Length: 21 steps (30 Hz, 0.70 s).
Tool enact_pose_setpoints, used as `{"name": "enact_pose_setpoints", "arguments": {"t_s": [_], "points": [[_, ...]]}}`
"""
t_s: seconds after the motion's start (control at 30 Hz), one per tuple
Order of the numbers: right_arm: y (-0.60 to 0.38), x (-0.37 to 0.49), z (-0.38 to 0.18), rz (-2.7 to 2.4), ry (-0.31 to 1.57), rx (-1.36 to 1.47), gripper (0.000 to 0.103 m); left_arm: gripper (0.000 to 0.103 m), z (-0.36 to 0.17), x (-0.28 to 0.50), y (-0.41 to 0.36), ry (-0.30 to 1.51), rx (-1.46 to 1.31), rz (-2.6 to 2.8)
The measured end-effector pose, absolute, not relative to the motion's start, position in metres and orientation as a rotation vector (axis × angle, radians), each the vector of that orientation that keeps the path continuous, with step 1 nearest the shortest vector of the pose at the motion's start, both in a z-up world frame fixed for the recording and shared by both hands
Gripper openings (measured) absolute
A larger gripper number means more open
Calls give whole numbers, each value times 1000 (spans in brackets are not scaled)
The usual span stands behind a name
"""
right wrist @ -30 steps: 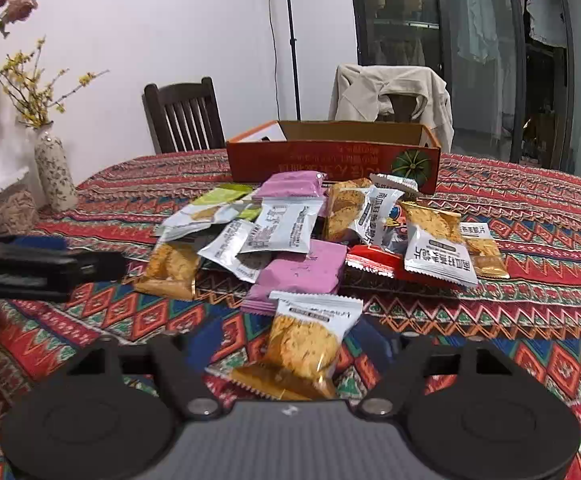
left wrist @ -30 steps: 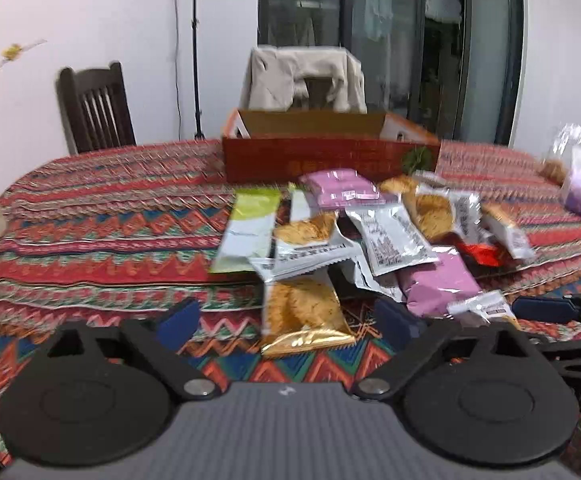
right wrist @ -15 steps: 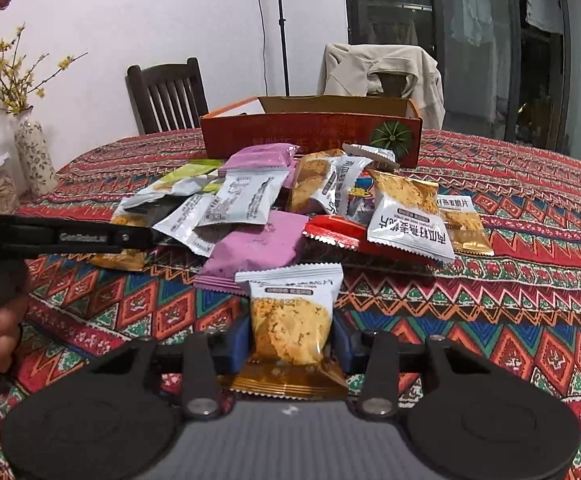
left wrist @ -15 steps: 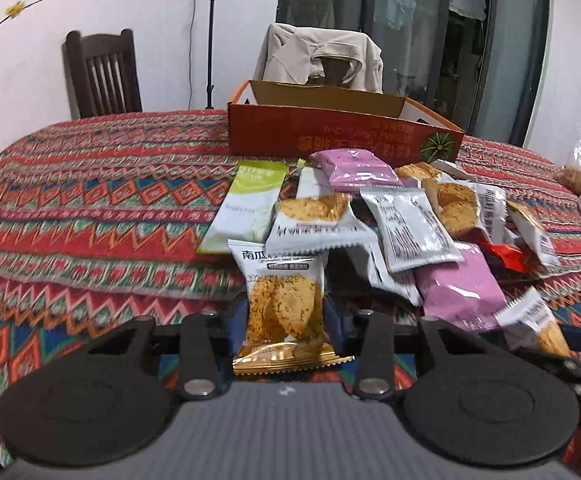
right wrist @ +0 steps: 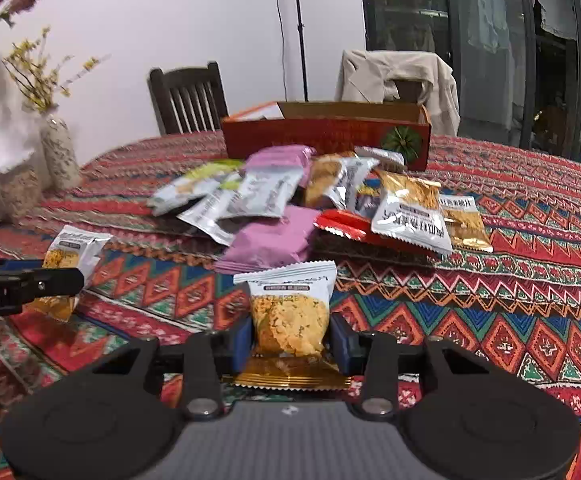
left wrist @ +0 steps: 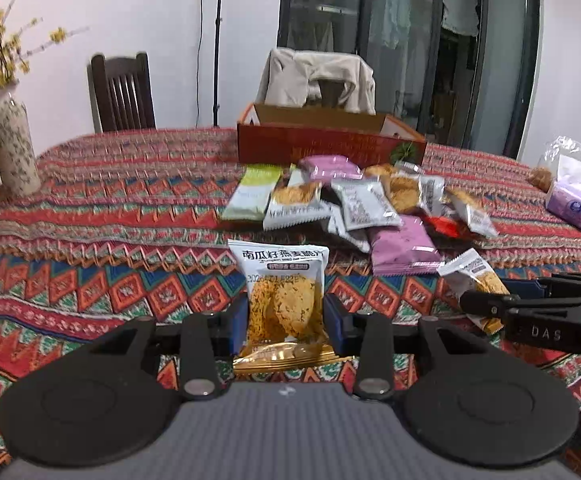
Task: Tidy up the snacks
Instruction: 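Lift the cookie packets and carry both toward the cardboard box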
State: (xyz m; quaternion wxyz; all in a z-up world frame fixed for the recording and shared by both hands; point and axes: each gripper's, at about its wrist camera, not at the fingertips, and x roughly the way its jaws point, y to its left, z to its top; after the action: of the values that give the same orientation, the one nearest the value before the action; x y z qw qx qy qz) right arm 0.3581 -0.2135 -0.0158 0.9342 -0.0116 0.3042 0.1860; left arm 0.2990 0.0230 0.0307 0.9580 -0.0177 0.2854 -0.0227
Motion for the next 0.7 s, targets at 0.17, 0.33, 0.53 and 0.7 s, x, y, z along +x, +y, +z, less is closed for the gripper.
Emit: {"name": "enact_pose_setpoints", "arguments": {"t_s": [0.17, 0.33, 0.53, 0.7], "points": [[-220, 342, 1, 384, 575, -28, 39, 40, 46, 296, 19, 549, -37, -71], [-242, 341, 44, 474, 540, 52, 39, 40, 79, 332, 18, 549, 7, -172], [-271, 389, 130, 570, 462, 90, 39, 40, 156, 421, 35, 506, -17, -233], [-283, 477, 195, 548, 460, 57, 40, 40, 207, 518, 51, 503, -33, -199]]}}
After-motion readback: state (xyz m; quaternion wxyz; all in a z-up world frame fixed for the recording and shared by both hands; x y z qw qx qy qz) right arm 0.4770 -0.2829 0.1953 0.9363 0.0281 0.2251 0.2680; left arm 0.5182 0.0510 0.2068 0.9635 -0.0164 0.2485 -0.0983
